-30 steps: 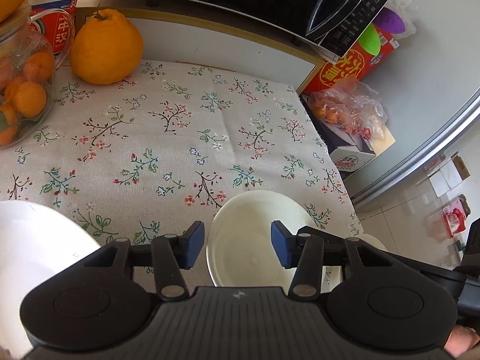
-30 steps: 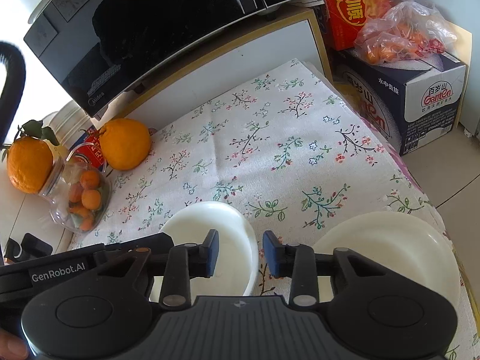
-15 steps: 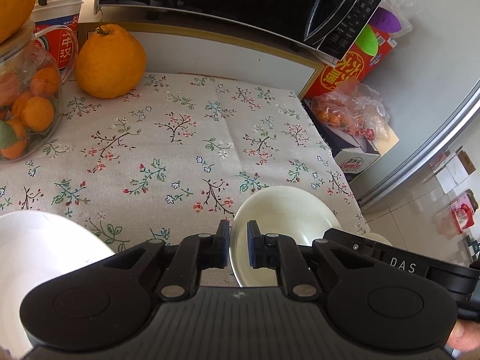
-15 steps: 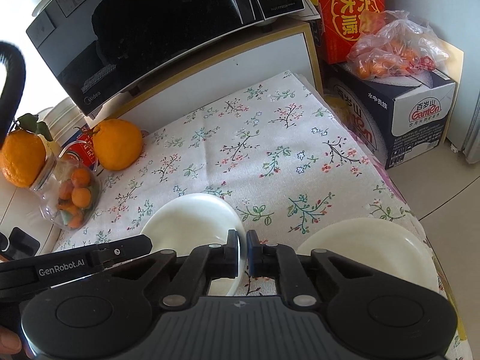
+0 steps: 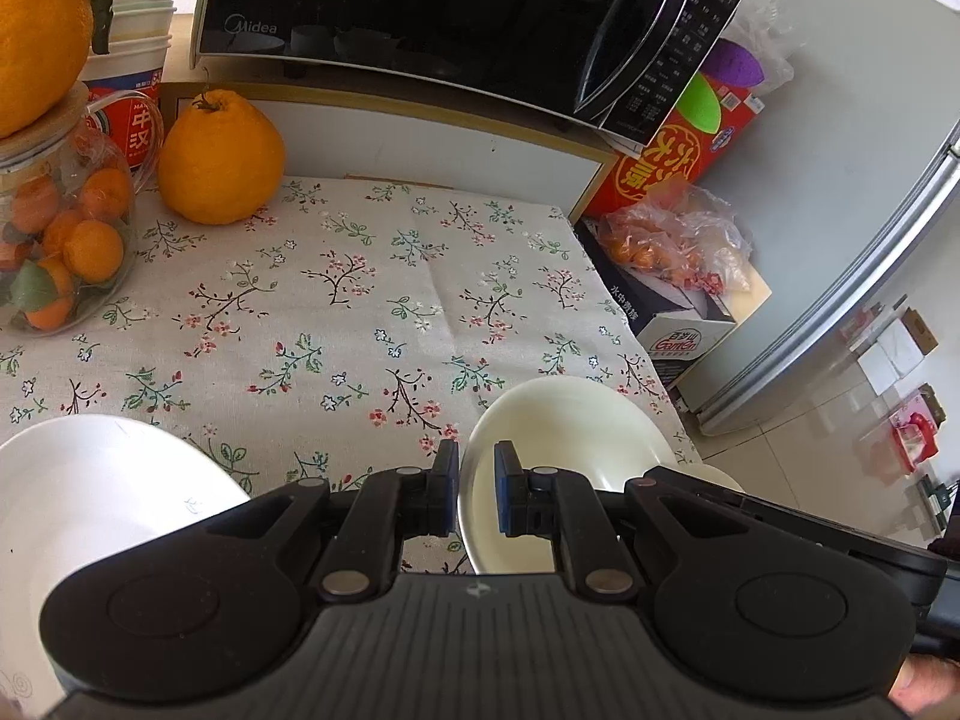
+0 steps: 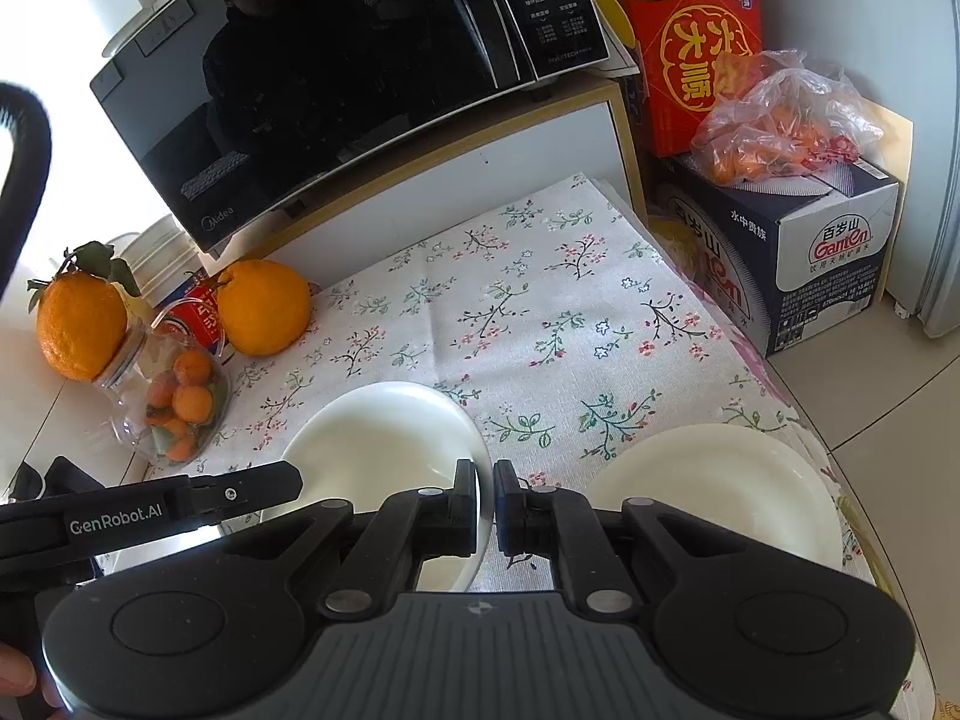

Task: Organize plates and bowls
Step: 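Lift the second bowl with both grippers and carry it over the first bowl, then lower the second bowl into the first bowl and open both grippers, then move both grippers to the third white bowl near the cardboard box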

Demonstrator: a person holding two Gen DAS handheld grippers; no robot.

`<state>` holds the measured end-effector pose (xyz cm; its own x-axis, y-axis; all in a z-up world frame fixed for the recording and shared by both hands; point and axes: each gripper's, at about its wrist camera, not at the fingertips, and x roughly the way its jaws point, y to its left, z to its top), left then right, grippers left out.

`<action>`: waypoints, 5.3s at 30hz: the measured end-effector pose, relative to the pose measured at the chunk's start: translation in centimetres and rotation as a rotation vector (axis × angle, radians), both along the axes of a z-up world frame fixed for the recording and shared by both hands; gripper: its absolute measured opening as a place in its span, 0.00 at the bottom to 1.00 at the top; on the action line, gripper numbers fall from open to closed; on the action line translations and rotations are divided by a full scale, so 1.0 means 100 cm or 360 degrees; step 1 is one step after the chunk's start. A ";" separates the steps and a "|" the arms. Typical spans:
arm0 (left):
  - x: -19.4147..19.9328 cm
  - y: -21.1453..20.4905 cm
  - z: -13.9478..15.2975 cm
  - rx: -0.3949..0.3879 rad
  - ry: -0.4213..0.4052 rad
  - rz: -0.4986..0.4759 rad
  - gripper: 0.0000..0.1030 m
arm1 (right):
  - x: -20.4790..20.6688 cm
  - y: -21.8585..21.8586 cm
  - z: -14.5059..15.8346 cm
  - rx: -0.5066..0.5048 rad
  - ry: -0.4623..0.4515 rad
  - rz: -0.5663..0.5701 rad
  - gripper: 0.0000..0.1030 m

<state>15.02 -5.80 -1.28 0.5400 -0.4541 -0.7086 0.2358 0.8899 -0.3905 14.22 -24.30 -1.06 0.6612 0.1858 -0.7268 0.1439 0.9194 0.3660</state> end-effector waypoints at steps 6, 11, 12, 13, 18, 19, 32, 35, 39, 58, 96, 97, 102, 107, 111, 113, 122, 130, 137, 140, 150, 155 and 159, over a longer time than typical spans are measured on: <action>-0.018 -0.003 0.016 0.0028 -0.0080 0.0007 0.10 | -0.011 -0.002 0.010 0.0060 -0.0053 -0.0022 0.06; -0.031 -0.004 0.022 0.0087 -0.0135 0.0002 0.11 | -0.023 0.002 0.020 0.0064 -0.0090 -0.0028 0.08; -0.032 -0.003 0.022 0.0090 -0.0130 0.0006 0.11 | -0.025 0.003 0.021 0.0075 -0.0095 -0.0028 0.08; -0.034 -0.002 0.022 0.0086 -0.0119 0.0012 0.11 | -0.027 0.004 0.023 0.0082 -0.0102 -0.0027 0.08; -0.046 0.007 0.020 0.0065 -0.0068 0.0025 0.10 | -0.046 0.010 0.025 0.0091 -0.0106 -0.0001 0.08; -0.048 0.008 0.019 0.0067 -0.0058 0.0028 0.10 | -0.049 0.011 0.025 0.0094 -0.0102 0.0006 0.08; -0.083 0.011 0.019 0.0129 0.0027 0.0022 0.11 | -0.080 0.025 0.036 0.0068 -0.0042 0.0058 0.11; -0.090 0.011 0.019 0.0161 0.0044 0.0020 0.11 | -0.086 0.028 0.036 0.0063 -0.0017 0.0068 0.11; -0.095 0.013 0.016 0.0192 0.0070 0.0016 0.11 | -0.089 0.035 0.034 0.0035 0.0026 0.0099 0.14; -0.107 0.003 0.007 0.0340 0.0081 -0.0032 0.12 | -0.089 0.039 0.020 0.0000 0.0200 0.0138 0.14; -0.101 -0.001 0.010 0.0362 0.0046 -0.0025 0.24 | -0.086 0.036 0.016 -0.0004 0.0205 0.0115 0.17; -0.101 -0.001 0.010 0.0363 0.0039 -0.0026 0.24 | -0.087 0.037 0.016 -0.0004 0.0200 0.0114 0.17; -0.101 -0.003 0.011 0.0362 0.0019 -0.0029 0.24 | -0.087 0.036 0.017 -0.0003 0.0183 0.0108 0.17; -0.100 -0.005 0.012 0.0373 -0.0006 -0.0038 0.24 | -0.085 0.036 0.019 -0.0033 0.0167 0.0105 0.17; -0.100 -0.006 0.013 0.0392 -0.0030 -0.0026 0.24 | -0.087 0.039 0.024 -0.0157 0.0123 0.0097 0.19; -0.100 -0.006 0.012 0.0387 -0.0029 -0.0022 0.24 | -0.087 0.038 0.025 -0.0176 0.0111 0.0101 0.19; -0.096 -0.016 0.012 0.0375 -0.0046 -0.0018 0.24 | -0.086 0.037 0.026 -0.0248 0.0081 0.0074 0.31; -0.086 -0.031 0.022 0.0363 -0.0121 -0.0029 0.30 | -0.089 0.009 0.032 -0.0303 0.0020 -0.0207 0.67; -0.071 -0.050 0.032 0.0263 -0.0159 -0.0070 0.77 | -0.101 -0.048 0.027 -0.0182 0.0002 -0.0714 0.78; -0.061 -0.065 0.027 0.0200 -0.0100 -0.0116 0.77 | -0.103 -0.064 0.018 -0.0138 0.0048 -0.0823 0.78; -0.034 -0.109 -0.009 0.0282 0.0031 -0.0178 0.63 | -0.083 -0.075 -0.009 -0.0136 0.0187 -0.0842 0.76; -0.028 -0.115 -0.023 0.0289 0.0061 -0.0190 0.56 | -0.077 -0.074 -0.014 -0.0137 0.0202 -0.0797 0.71; -0.026 -0.119 -0.027 0.0264 0.0084 -0.0211 0.46 | -0.075 -0.075 -0.018 -0.0145 0.0216 -0.0796 0.67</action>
<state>12.45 -17.71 -3.93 0.4437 -0.3935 -0.8052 0.3383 0.9055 -0.2561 6.75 -31.83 -2.89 0.5516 -0.1962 -0.8107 0.6140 0.7534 0.2354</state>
